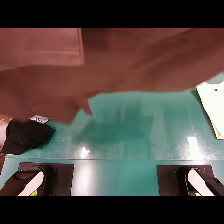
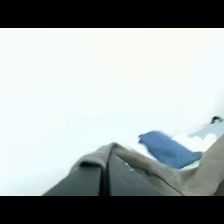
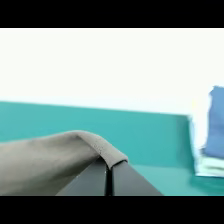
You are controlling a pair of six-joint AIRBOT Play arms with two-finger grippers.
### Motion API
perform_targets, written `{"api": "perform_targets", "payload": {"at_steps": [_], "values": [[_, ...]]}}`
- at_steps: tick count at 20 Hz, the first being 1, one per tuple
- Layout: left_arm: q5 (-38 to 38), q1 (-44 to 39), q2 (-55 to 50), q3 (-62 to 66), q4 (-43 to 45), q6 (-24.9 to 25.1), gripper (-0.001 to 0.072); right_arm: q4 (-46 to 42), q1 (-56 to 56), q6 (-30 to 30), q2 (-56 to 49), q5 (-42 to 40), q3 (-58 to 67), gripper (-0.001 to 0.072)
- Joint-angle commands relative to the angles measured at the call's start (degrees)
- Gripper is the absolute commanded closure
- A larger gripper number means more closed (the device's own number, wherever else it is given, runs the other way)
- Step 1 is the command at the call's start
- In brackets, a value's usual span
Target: Fold the shirts.
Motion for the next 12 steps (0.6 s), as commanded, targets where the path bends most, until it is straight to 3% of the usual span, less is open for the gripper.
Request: {"api": "perform_targets", "payload": {"at_steps": [1, 6, 12], "values": [[-3.2, 0.0, -0.2, -0.3, -3.7, -1.1, 0.0681, -6.8, 0.0, 0.5, 4.5, -2.1, -4.2, 0.0699], [-9.6, 0.0, -3.8, -25.6, 1.3, -3.6, 0.0680, -7.0, 0.1, 0.5, -6.9, 11.3, -5.2, 0.0700], [-12.6, 0.0, -21.8, -41.2, 4.5, -3.0, 0.0680, -7.1, 0.6, 3.9, -30.1, 24.9, -5.2, 0.0700]]}}
